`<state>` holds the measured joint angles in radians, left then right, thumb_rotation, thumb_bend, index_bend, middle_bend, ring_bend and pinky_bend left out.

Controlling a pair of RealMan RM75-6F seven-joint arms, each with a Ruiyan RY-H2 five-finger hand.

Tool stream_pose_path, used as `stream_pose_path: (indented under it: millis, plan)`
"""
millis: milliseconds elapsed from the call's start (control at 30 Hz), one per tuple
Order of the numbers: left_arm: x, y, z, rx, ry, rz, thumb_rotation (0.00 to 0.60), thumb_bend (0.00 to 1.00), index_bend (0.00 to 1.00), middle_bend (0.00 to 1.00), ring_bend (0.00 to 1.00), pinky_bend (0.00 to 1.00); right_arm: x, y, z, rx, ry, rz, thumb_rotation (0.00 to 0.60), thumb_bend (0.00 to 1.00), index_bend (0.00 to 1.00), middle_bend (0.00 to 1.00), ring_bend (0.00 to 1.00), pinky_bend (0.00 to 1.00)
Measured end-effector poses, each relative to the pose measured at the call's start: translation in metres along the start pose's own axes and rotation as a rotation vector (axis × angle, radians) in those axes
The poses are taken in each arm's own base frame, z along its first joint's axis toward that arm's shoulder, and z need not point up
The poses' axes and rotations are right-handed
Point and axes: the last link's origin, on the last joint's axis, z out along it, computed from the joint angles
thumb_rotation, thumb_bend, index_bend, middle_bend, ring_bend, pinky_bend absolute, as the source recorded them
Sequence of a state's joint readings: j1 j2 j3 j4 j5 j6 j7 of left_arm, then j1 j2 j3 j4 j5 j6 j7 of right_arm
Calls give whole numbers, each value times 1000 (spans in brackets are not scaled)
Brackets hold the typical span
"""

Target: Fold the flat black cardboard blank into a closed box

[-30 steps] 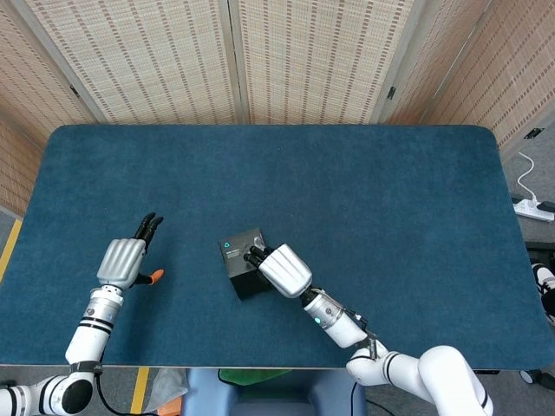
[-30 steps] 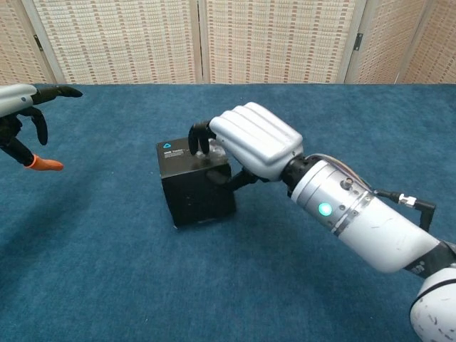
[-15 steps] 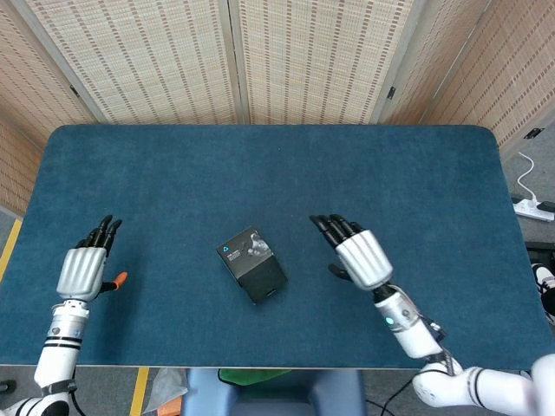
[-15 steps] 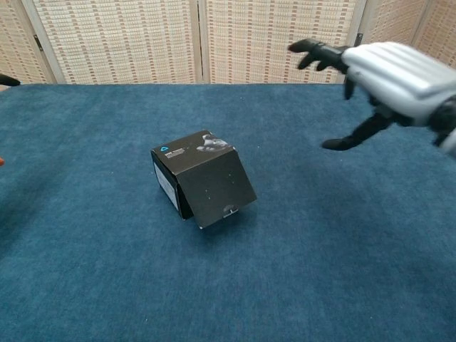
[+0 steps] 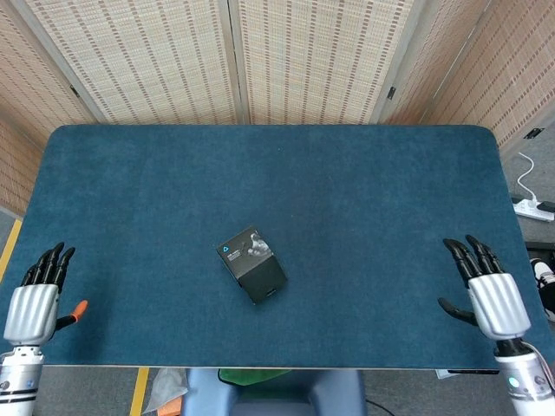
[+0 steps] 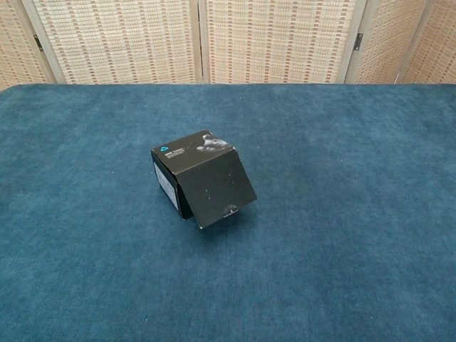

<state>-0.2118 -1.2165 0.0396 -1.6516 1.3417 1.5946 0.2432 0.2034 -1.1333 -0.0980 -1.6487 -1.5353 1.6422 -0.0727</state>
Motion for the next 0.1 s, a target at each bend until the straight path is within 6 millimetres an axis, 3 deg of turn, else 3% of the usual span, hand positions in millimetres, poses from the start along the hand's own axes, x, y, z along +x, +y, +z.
stream_pose_path:
  millis: [100]
  plan:
    - [2,-3,-15,6,5,-9,600,221,0,0,77,190,2,11,-20,-45,15,21,600,113,0,117,0,128]
